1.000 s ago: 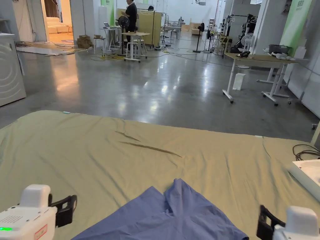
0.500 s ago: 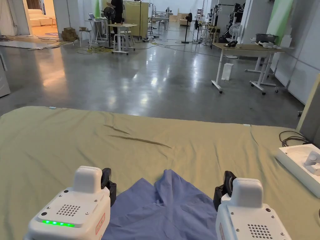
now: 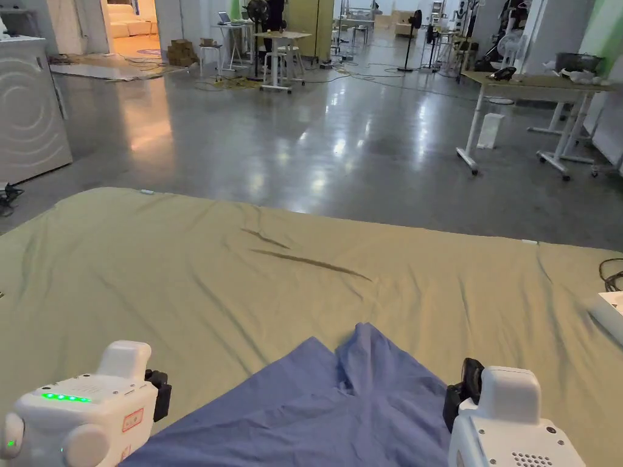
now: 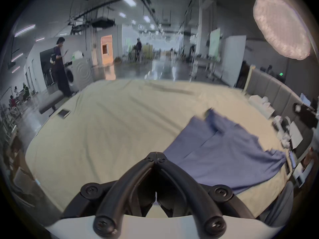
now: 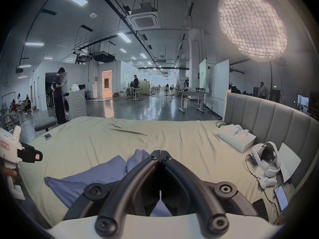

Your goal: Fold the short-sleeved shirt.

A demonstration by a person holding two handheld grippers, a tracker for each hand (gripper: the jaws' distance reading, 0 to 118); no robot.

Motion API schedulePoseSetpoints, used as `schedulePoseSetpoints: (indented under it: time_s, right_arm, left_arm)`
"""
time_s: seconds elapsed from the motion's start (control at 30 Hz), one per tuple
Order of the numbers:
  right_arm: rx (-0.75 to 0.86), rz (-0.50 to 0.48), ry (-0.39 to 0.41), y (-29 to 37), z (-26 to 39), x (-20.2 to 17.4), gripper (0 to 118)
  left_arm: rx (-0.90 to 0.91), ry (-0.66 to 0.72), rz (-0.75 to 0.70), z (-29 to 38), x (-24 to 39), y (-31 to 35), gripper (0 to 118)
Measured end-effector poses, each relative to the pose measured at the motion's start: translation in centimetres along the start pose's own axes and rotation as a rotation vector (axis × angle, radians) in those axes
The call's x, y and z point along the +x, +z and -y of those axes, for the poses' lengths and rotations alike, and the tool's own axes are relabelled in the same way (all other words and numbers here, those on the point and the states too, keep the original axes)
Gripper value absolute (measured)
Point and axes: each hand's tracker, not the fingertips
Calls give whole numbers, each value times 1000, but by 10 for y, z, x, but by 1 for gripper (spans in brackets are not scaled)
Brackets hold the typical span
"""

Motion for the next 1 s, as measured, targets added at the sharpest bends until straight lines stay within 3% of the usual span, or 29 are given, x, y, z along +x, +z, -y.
schedulePoseSetpoints:
  time_s: [0.2, 0.27, 0.3, 0.33, 0.37, 0.5, 0.67, 0.73, 1.0]
  right_arm:
    - [-41, -2, 2, -11, 10, -5, 0]
    - [-53, -6, 6, -14, 12, -7, 0]
    - [-58, -7, 10, -16, 13, -7, 0]
    - [-61, -5, 14, -16, 14, -8, 0]
    - [-67, -4, 20, -17, 15, -8, 0]
    - [-90, -3, 30, -22, 19, -7, 0]
    - [-117, 4, 37, -29, 26, -7, 0]
    - [-129, 6, 42, -32, 29, -7, 0]
    - [-173, 1, 55, -51, 38, -6, 0]
  left_arm:
    - [-216, 90, -41, 5, -59, -48, 1]
    - [-291, 136, -40, 8, -70, -63, 15]
    - [-318, 159, -30, 11, -75, -69, 29]
    - [-338, 174, -38, 13, -78, -75, 52]
    - [-358, 187, -44, 15, -81, -78, 60]
    - [-411, 199, -98, 30, -85, -92, 69]
    - [-508, 179, -156, 54, -88, -113, 69]
    - [-463, 218, -144, 61, -89, -111, 66]
    - [-398, 117, -141, 65, -67, -108, 11]
